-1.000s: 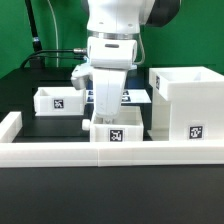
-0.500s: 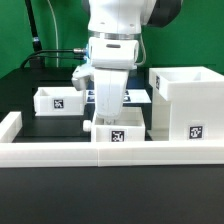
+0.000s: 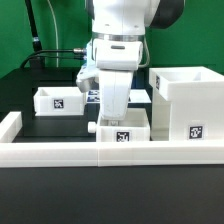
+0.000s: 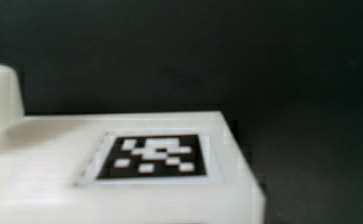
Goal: Assemble drawer
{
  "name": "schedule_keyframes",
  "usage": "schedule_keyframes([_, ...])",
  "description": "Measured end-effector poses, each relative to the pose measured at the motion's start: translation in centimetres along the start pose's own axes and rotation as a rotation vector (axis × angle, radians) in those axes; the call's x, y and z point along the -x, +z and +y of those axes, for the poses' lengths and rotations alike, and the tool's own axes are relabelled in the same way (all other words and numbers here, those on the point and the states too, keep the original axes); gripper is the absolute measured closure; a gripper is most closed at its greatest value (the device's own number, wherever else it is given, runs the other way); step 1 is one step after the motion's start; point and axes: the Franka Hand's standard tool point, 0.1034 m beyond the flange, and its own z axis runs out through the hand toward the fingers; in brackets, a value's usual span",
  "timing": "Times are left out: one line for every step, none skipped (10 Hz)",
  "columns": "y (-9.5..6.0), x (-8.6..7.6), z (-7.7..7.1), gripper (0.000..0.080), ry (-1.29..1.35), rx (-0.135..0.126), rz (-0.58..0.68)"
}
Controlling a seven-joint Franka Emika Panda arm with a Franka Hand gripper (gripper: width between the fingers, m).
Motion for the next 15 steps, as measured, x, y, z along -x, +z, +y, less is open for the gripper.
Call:
schedule_keyframes([0.1,-0.3,-0.1,0.0757,-0.005,-0.003,0.002])
schedule_keyframes([0.1,-1.2,-0.1,0.0757,-0.017,-0.002,0.008])
schedule_keyframes([0.0,-1.5,0.0,0.0757,-0.022,-0.002,0.011])
schedule_keyframes([0.0,-1.5,0.0,0.0757,-0.021,-0.002,0.011])
schedule_keyframes([0.1,-1.4,0.0,0.0757,-0.018,-0.002,0.011])
schedule_keyframes([0.1,-1.4,0.0,0.0757,-0.015,-0.003,0.011])
schedule_keyframes([0.1,-1.4,0.0,0.0757,-0.015,-0.003,0.011])
schedule_keyframes([0.1,-1.5,-0.1,0.0757,-0.017,-0.004,0.012])
schedule_keyframes([0.1,-1.6,-0.1,0.0757,-0.009,-0.005,0.012])
schedule_keyframes([0.1,-1.6,-0.1,0.0757,-0.004,-0.011,0.01])
schedule_keyframes([0.0,-1.6,0.0,0.0757,-0.013,-0.016,0.005])
schedule_keyframes([0.0,-1.5,0.0,0.0757,-0.018,-0.013,0.002])
schedule_keyframes([0.0,-1.4,0.0,0.0757,-0.015,-0.013,0.002])
schedule_keyframes([0.0,-1.4,0.0,0.0757,-0.015,-0.013,0.002])
schedule_keyframes([0.0,-1.3,-0.1,0.0757,-0.021,-0.017,0.001])
